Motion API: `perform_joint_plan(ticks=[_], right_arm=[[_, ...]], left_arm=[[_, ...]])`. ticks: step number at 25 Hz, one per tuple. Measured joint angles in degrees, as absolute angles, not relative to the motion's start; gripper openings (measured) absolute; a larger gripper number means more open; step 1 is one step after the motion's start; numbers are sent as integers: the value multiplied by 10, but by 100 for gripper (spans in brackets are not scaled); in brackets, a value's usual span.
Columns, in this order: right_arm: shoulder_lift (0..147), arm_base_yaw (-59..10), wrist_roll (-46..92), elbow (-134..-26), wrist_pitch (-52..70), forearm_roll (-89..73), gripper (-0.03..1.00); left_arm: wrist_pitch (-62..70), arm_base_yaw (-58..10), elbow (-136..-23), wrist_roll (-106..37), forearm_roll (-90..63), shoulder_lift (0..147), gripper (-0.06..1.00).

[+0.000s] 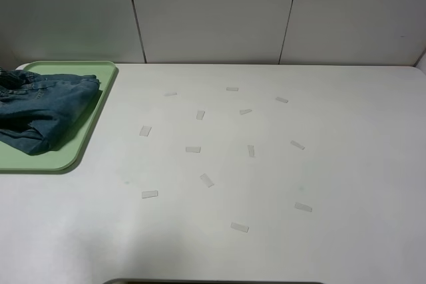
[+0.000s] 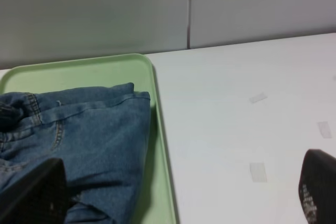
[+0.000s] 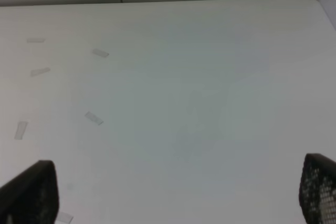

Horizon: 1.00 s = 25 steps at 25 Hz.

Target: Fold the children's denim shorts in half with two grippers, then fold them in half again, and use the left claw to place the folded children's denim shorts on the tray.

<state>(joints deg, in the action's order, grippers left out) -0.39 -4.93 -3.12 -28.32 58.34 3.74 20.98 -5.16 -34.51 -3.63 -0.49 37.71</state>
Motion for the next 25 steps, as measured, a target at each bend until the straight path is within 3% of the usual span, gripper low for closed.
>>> perform_joint_plan(ticks=[25], right_arm=[[-4,-49,-31,-283,583,37,69]], left_arm=[[217,-52,-345,-36,-5,377,87]])
